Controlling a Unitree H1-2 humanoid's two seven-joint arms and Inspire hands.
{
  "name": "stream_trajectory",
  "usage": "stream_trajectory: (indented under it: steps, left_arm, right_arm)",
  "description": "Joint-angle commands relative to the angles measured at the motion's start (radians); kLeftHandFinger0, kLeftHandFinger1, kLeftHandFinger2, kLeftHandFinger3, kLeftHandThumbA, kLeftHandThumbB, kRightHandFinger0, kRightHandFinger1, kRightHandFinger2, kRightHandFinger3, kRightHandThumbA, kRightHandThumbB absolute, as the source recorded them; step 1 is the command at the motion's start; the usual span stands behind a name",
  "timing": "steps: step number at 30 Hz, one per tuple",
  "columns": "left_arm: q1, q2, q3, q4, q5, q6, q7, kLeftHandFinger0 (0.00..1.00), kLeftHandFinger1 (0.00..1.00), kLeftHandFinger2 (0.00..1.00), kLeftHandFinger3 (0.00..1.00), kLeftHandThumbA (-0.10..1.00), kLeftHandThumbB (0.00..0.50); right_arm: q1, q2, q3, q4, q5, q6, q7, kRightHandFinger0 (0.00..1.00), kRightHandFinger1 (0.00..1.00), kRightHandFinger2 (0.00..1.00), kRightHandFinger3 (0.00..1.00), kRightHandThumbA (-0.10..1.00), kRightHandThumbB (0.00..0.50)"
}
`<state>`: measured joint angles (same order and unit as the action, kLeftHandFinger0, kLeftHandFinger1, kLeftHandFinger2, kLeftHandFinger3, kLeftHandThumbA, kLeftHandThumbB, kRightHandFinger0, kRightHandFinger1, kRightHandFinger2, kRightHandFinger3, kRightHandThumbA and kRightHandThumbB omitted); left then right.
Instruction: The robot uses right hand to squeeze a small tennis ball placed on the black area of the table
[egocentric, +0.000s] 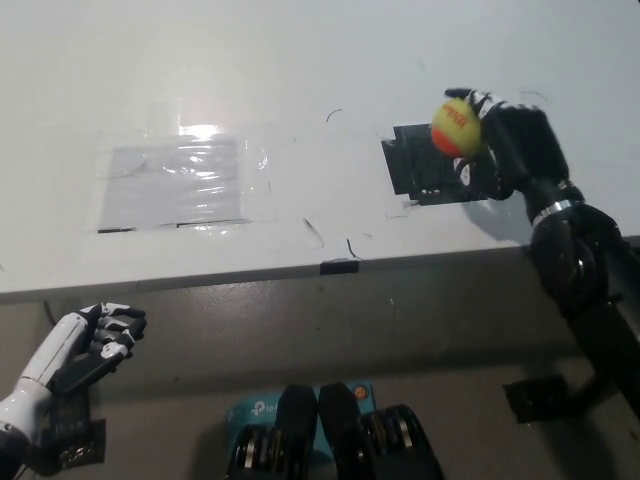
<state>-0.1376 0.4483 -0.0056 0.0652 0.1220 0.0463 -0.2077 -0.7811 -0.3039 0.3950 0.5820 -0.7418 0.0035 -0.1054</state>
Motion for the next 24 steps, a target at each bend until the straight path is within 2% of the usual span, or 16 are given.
stream_trajectory:
  steps: [1,2,3,4,5,7,10,13,21,22,23,24]
  left_arm:
    - [-0.01,0.019,0.008,-0.042,0.006,-0.005,-0.003,0.38,0.46,0.56,0.66,0.71,0.035]
    - [-0.01,0.019,0.008,-0.043,0.007,-0.005,-0.003,0.38,0.46,0.56,0.66,0.71,0.033]
    - [-0.01,0.021,0.006,-0.04,0.013,-0.012,-0.002,0.38,0.46,0.56,0.66,0.71,0.019]
    - [-0.01,0.021,0.006,-0.04,0.013,-0.012,-0.002,0.38,0.46,0.56,0.66,0.71,0.018]
    - [-0.011,0.02,0.008,-0.037,0.004,-0.018,-0.005,0.38,0.46,0.55,0.65,0.71,0.029]
    - [-0.017,0.017,0.011,-0.047,0.002,-0.002,-0.005,0.38,0.47,0.56,0.65,0.69,0.012]
    - [-0.015,0.017,0.015,-0.054,0.002,0.001,-0.002,0.39,0.47,0.57,0.67,0.67,0.0]
    - [-0.023,0.015,0.02,-0.053,-0.006,0.005,-0.003,0.4,0.48,0.56,0.67,0.64,0.0]
    - [-0.025,0.017,0.024,-0.05,-0.007,0.008,-0.004,0.44,0.5,0.59,0.69,0.68,0.009]
    - [-0.026,0.019,0.023,-0.048,-0.003,0.002,-0.003,0.43,0.49,0.58,0.68,0.69,0.015]
    - [-0.026,0.019,0.022,-0.048,-0.003,0.001,-0.003,0.43,0.49,0.58,0.68,0.69,0.015]
    - [-0.026,0.019,0.023,-0.048,-0.003,0.004,-0.002,0.43,0.49,0.58,0.68,0.69,0.024]
  right_arm:
    - [-0.103,-0.031,0.049,0.041,-0.068,0.12,0.147,0.67,0.99,1.0,0.99,0.02,0.115]
    - [-0.104,-0.033,0.054,0.041,-0.065,0.124,0.147,0.68,1.0,1.0,0.99,0.02,0.117]
    - [-0.109,-0.033,0.078,0.076,-0.079,0.099,0.134,0.88,1.0,1.0,1.0,0.01,0.111]
    - [-0.109,-0.034,0.081,0.076,-0.077,0.101,0.135,0.9,1.0,1.0,1.0,0.01,0.113]
    - [-0.115,-0.034,0.106,0.098,-0.088,0.109,0.163,1.0,1.0,1.0,1.0,0.04,0.111]
    - [-0.126,-0.032,0.118,0.119,-0.088,0.116,0.169,1.0,1.0,1.0,1.0,0.05,0.156]
    - [-0.122,-0.024,0.136,0.157,-0.091,0.117,0.144,1.0,1.0,1.0,1.0,0.04,0.188]
    - [-0.109,-0.026,0.137,0.147,-0.089,0.127,0.151,1.0,1.0,1.0,1.0,0.05,0.175]
    - [-0.08,-0.025,0.124,0.14,-0.061,0.107,0.164,1.0,1.0,1.0,1.0,0.09,0.216]
    - [-0.071,-0.025,0.119,0.121,-0.054,0.125,0.186,1.0,1.0,1.0,1.0,0.16,0.26]
    - [-0.069,-0.025,0.118,0.118,-0.054,0.127,0.189,1.0,1.0,1.0,1.0,0.16,0.26]
    - [-0.068,-0.026,0.117,0.107,-0.055,0.141,0.208,1.0,1.0,1.0,1.0,0.22,0.302]
